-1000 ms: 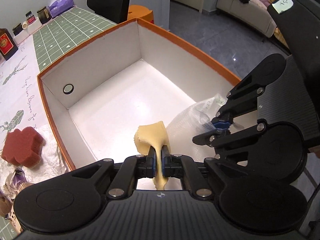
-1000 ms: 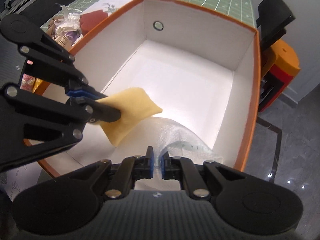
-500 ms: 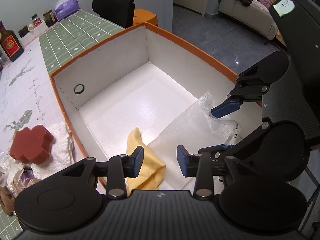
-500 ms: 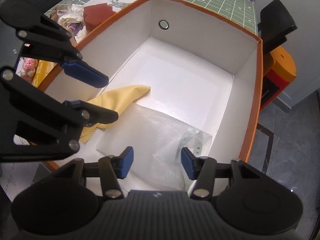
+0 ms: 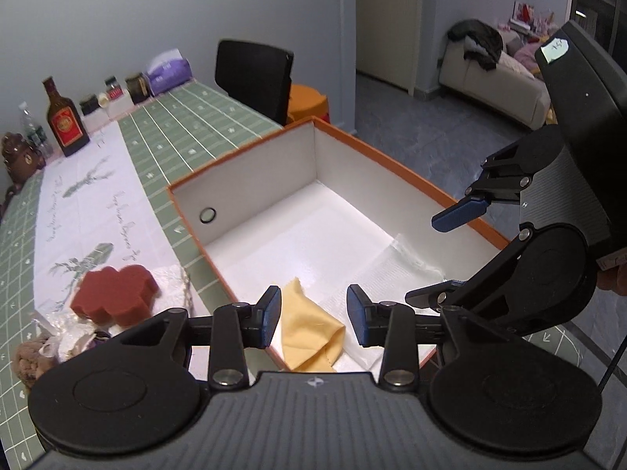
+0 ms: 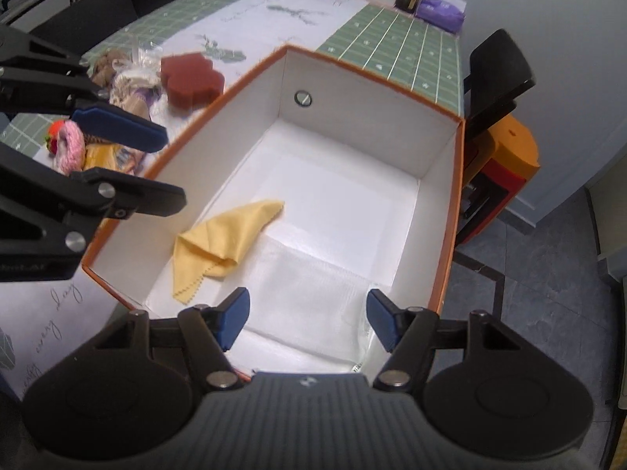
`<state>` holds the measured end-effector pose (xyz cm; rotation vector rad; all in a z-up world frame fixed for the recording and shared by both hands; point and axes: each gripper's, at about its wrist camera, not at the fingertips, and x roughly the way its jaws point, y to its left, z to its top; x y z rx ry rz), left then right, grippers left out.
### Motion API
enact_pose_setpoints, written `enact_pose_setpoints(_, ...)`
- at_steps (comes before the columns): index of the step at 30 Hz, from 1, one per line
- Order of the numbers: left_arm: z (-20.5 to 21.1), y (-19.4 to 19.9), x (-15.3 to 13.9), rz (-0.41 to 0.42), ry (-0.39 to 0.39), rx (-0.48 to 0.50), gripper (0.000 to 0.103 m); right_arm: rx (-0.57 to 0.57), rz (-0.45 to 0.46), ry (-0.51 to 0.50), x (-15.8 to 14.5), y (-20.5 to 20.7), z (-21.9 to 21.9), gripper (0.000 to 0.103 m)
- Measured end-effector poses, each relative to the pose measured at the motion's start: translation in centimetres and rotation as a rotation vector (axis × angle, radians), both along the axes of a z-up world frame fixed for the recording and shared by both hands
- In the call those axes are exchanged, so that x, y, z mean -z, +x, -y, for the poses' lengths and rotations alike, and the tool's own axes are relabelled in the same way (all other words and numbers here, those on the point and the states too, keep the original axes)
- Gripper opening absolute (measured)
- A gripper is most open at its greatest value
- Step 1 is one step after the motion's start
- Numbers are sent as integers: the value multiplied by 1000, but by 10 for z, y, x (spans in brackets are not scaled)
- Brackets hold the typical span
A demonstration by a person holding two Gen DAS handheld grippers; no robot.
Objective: Organize soft objects
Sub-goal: 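Withdraw both tools from the box back over the table, then grasp the pink knitted hat with the right tool while the left grasps the orange crocheted fruit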
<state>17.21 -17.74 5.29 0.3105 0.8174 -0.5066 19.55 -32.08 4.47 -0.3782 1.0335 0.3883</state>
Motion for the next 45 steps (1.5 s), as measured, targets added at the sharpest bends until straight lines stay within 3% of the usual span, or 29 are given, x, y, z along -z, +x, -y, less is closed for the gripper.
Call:
enact_pose_setpoints(6, -30, -37, -14, 127, -32, -32, 44, 22, 128, 106, -19, -34, -19, 65)
enact_pose_setpoints(10, -64, -58, -18, 170, -84, -75, 44, -2, 221, 175, -26, -62, -43, 65)
enact_pose_setpoints(13, -90, -74, -16, 222, -82, -128, 44, -9, 271, 276, -27, -80, -59, 65)
enact_pose_setpoints(19, -143, -103, -1, 291, -94, -259, 45, -10, 325, 415, -13, -115, -93, 65)
enact_pose_setpoints(25, -184, -129, 23, 297, -131, -353, 45, 13, 319, 508, 16, -138, -126, 65)
enact_pose_setpoints(34, -201, -140, 79, 239, -157, -383, 48, 13, 329, 456, 63, -145, -169, 65)
enact_pose_setpoints(38, -203, -137, 84, 262, -158, -372, 61, 13, 328, 411, 74, -139, -175, 65)
enact_pose_setpoints(41, -209, -132, 84, 260, -163, -385, 62, 14, 318, 414, 77, -131, -178, 65)
enact_pose_setpoints(45, -226, -121, 86, 245, -124, -474, 62, -18, 329, 395, 79, -120, -188, 70)
